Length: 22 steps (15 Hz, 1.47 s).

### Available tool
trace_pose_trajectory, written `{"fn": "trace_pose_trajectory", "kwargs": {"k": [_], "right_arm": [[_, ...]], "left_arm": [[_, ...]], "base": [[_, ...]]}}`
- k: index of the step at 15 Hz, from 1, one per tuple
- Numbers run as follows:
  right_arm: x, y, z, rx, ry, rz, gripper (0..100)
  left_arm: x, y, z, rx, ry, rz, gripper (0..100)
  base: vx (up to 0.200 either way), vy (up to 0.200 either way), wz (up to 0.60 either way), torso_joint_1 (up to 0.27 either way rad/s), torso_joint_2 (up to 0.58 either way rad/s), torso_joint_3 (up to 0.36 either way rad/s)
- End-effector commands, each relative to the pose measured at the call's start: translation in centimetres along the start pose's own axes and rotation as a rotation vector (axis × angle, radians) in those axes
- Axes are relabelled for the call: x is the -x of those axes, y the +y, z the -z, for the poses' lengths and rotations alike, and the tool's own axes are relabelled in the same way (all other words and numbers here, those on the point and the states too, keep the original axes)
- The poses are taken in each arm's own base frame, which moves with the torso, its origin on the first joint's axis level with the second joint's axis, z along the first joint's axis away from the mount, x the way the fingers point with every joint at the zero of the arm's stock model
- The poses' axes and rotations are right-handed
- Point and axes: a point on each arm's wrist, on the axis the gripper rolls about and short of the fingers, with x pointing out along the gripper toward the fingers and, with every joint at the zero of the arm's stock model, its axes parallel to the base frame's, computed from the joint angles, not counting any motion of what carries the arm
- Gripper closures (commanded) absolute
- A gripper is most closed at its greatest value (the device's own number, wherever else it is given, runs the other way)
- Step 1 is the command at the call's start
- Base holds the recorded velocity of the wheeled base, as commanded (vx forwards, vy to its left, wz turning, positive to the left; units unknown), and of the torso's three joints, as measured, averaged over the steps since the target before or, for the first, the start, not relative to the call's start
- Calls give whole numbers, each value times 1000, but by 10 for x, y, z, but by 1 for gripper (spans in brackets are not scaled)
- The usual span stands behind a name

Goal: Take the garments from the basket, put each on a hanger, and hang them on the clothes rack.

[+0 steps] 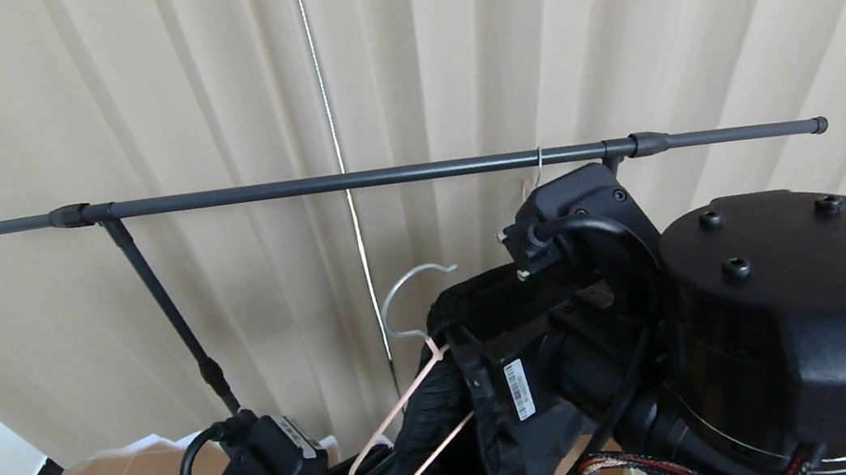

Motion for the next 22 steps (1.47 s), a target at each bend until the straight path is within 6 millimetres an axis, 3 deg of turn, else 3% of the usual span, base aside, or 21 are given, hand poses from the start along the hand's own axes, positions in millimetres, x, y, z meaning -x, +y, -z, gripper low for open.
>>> {"fn": "trace_pose_trajectory", "kwargs": {"k": [1,6,12,14,17,19,22], "right_arm": [[-1,-4,1,0,3,11,0],[2,-7,-3,-7,-7,9,0],[14,-19,-4,6,-8,1,0],[23,-55,-15,115,-14,-78,0],[44,-132,-34,275,-5,-248,0],[64,-161,-39,331,59,-455,0],[62,-168,-34,461,137,-607,0]], "left_arm": [[-2,7,-1,10,-3,-35,100],[-16,16,4,45,29,-82,100],[-14,18,-1,63,-22,-92,100],[-8,16,2,52,-33,-75,100],[0,11,8,7,-26,-21,100],[5,9,13,-26,-10,21,100],[8,7,14,-79,-9,58,100]], "base": [[0,0,0,0,0,0],[0,0,0,0,0,0],[0,0,0,0,0,0],[0,0,0,0,0,0],[0,0,0,0,0,0],[0,0,0,0,0,0],[0,0,0,0,0,0]]}}
